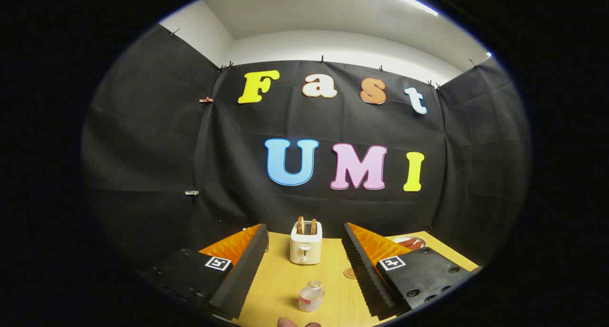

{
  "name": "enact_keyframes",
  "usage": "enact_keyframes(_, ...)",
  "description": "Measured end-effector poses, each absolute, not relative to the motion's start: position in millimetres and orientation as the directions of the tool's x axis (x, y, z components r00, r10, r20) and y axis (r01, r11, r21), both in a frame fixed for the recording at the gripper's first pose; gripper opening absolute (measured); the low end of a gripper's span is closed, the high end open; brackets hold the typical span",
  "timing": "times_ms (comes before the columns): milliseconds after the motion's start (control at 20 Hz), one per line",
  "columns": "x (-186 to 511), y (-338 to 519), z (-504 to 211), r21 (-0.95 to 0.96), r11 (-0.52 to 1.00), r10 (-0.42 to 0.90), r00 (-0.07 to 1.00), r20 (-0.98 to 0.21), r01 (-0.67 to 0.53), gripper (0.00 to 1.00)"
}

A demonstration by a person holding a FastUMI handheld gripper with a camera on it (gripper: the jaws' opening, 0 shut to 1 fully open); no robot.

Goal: Take the bottle from table, then pour the juice into the cup, finally place the bottle on the coaster

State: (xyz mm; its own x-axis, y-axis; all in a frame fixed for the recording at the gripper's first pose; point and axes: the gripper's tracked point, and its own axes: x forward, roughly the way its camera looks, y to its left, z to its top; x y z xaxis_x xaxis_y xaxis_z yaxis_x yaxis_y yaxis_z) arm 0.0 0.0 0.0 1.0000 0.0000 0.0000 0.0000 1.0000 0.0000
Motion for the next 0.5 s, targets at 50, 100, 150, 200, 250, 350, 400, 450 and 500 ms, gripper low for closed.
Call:
enact_keyframes(50, 0.9, 1.3, -2.0, 0.004, 1.0, 0.0, 1.0, -0.002, 0.0, 0.96)
enact_keyframes(100, 2.8, 2.9, -3.3, 0.009, 1.0, 0.0, 1.0, -0.001, 0.0, 0.96)
enact_keyframes(150, 3.1, 4.6, -4.5, 0.011, 1.0, 0.0, 1.0, 0.0, 0.0, 0.96)
enact_keyframes(200, 4.6, 5.8, -6.0, 0.009, 1.0, -0.003, 1.0, -0.001, 0.003, 0.96)
enact_keyframes(250, 6.0, 5.6, -8.1, 0.005, 1.0, -0.007, 1.0, -0.005, 0.007, 0.96)
enact_keyframes(350, 7.5, 6.6, -12.6, -0.005, 1.0, -0.015, 1.0, -0.007, 0.015, 0.96)
enact_keyframes(400, 8.6, 6.7, -13.4, -0.012, 1.0, -0.016, 1.0, -0.004, 0.016, 0.96)
enact_keyframes(450, 9.5, 5.8, -14.7, -0.02, 1.0, -0.018, 1.0, -0.004, 0.018, 0.96)
enact_keyframes(500, 10.4, 4.5, -17.6, -0.029, 0.999, -0.023, 1.0, -0.001, 0.023, 0.96)
